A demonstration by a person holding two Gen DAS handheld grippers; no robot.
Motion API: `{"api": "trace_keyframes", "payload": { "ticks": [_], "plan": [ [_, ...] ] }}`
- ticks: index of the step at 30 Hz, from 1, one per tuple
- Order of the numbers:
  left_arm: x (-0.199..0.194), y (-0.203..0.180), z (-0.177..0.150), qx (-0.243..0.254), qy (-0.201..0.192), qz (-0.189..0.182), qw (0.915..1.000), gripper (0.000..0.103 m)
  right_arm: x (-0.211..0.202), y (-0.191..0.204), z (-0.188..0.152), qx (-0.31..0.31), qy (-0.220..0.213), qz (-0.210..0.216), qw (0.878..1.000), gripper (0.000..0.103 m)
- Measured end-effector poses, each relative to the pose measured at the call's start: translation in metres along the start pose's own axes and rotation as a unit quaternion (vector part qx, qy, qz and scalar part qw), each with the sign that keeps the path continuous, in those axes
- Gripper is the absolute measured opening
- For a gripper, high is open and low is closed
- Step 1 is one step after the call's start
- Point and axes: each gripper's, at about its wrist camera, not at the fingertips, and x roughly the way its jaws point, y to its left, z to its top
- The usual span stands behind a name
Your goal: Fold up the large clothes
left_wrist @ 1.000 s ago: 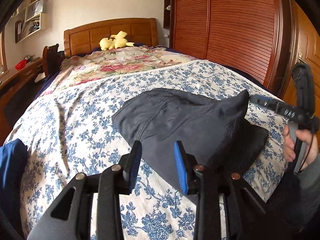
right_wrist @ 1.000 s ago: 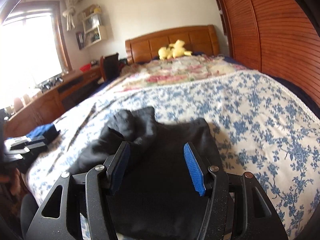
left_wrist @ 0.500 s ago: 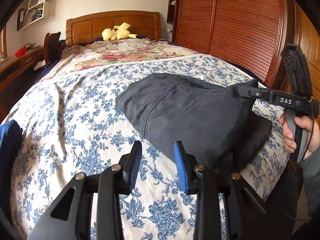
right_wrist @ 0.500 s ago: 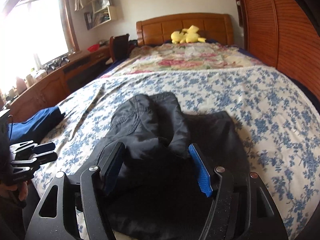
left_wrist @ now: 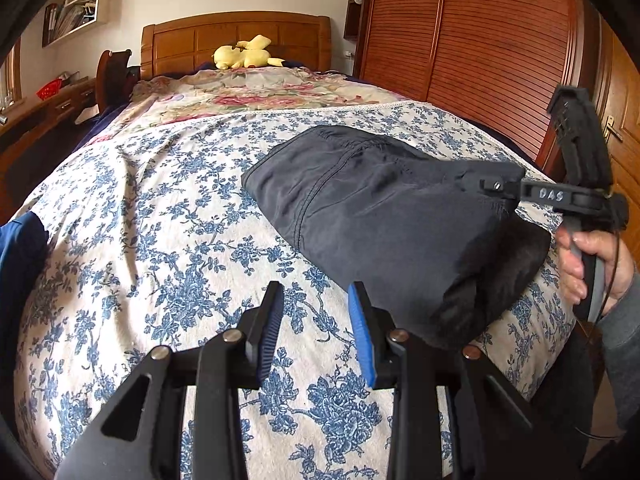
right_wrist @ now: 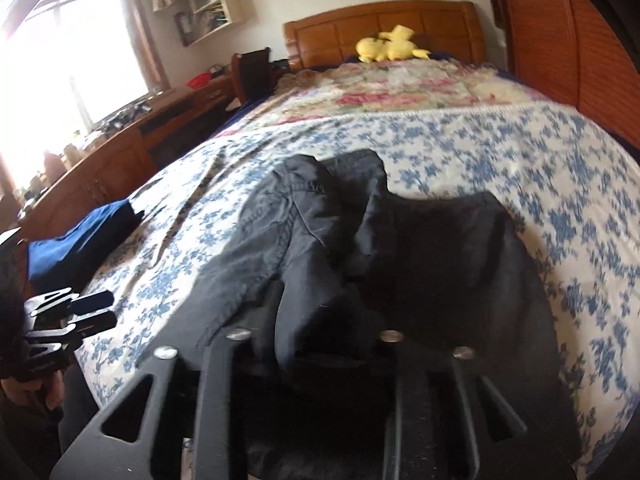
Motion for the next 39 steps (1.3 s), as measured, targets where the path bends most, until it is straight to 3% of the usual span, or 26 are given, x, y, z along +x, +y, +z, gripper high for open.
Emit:
{"api": "trace_keyframes", "payload": {
  "ticks": [5,9,13,16,19,23,26,29,31,33,39],
  "plan": [
    [-0.009,-0.003,0.002,-0.007,-0.007,0.0,0.9999,0.031,-0.032,0.023,0.022,-0.059,-0.032,0.01,0.998,0.009],
    [-0.013,-0.009,0.001,0.0,-0.006,-0.002,1.0,0.031,-0.069,0.029,0.034,-0.095,-0.063,-0.017,0.993,0.008],
    [-0.013,-0.013,0.001,0.001,-0.005,-0.009,0.9999,0.031,-0.102,0.004,0.03,-0.083,-0.085,-0.059,0.991,0.008],
    [-0.011,-0.016,0.002,0.001,-0.006,-0.014,0.9999,0.031,-0.109,-0.029,0.008,-0.066,-0.07,-0.112,0.989,0.008],
    [-0.006,-0.02,0.004,0.009,-0.003,-0.014,0.9999,0.031,-0.094,-0.063,-0.023,-0.047,-0.027,-0.161,0.985,0.008],
    [0.001,-0.024,0.006,0.015,0.002,-0.014,0.9998,0.032,-0.081,-0.093,-0.057,-0.014,0.001,-0.165,0.986,0.008],
    [0.005,-0.029,0.011,0.022,-0.001,-0.016,0.9996,0.032,-0.076,-0.091,-0.063,-0.009,0.0,-0.163,0.987,0.009],
    [0.013,-0.031,0.02,0.03,-0.004,-0.02,0.9994,0.032,-0.068,-0.091,-0.064,-0.007,0.023,-0.159,0.987,0.012],
    [0.022,-0.03,0.027,0.029,-0.001,-0.028,0.9992,0.032,-0.067,-0.089,-0.066,-0.014,0.024,-0.167,0.986,0.019],
    [0.031,-0.03,0.034,0.028,0.001,-0.033,0.999,0.032,-0.067,-0.09,-0.068,-0.012,0.031,-0.178,0.984,0.034],
    [0.057,-0.035,0.055,0.047,0.002,-0.034,0.9983,0.032,-0.078,-0.103,-0.07,0.023,0.045,-0.172,0.984,0.055]
  ]
}}
